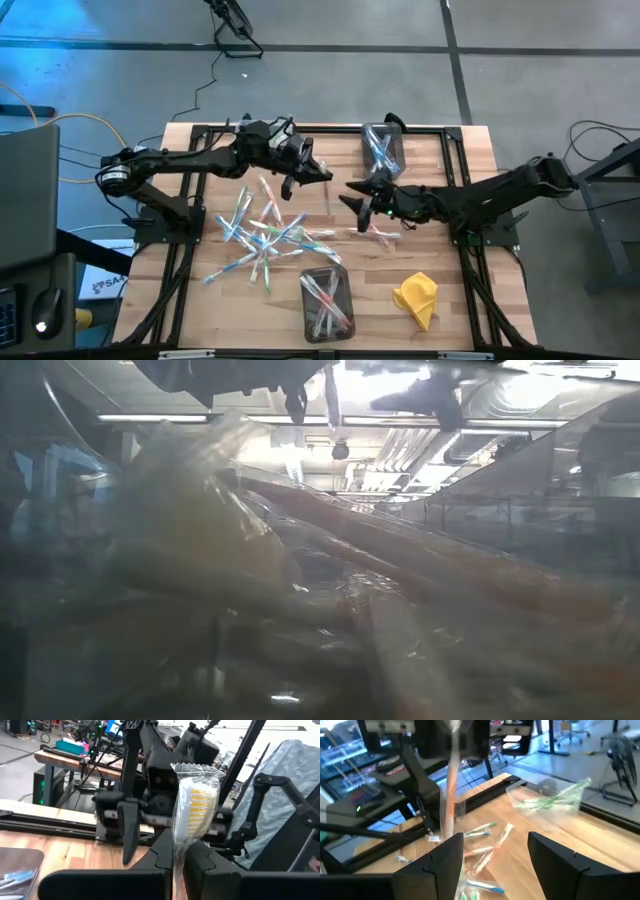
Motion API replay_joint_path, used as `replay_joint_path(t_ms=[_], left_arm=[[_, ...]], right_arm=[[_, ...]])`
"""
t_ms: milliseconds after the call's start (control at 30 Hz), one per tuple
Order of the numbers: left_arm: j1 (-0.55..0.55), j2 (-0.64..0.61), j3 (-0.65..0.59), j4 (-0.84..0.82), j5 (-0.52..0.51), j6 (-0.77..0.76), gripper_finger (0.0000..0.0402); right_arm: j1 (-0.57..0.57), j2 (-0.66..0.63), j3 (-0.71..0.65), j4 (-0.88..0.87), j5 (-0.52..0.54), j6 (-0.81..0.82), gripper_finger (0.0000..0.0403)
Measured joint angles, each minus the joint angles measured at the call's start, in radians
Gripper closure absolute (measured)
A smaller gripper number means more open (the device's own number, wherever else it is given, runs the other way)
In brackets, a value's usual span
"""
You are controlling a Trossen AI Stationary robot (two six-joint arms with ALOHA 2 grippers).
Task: Pick & Place Toothbrushes
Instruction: Put the orange toothbrush into the bottom black bin
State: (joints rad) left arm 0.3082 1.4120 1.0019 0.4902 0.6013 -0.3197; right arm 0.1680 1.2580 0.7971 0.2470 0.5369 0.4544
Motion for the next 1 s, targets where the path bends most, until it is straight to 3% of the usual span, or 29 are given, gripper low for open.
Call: replay_joint_path(t_ms=[233, 467, 1000], left_arm=[[0.042, 0.000, 0.000, -0.024, 0.054, 0.000, 0.0394], [0.081, 0.000, 0.000, -0.060, 0.126, 0.005, 0.0390], [0.091, 0.000, 0.000, -0.195, 0.148, 0.063, 0.0391]], right_arm=[[0.002, -0.159, 0.000, -0.244, -0.015, 0.203, 0.0188], [-0.006, -0.285, 0.000, -0.374, 0.018, 0.346, 0.0188], [-0.006, -0.366, 0.000, -0.432, 0.188, 0.365, 0.0188]])
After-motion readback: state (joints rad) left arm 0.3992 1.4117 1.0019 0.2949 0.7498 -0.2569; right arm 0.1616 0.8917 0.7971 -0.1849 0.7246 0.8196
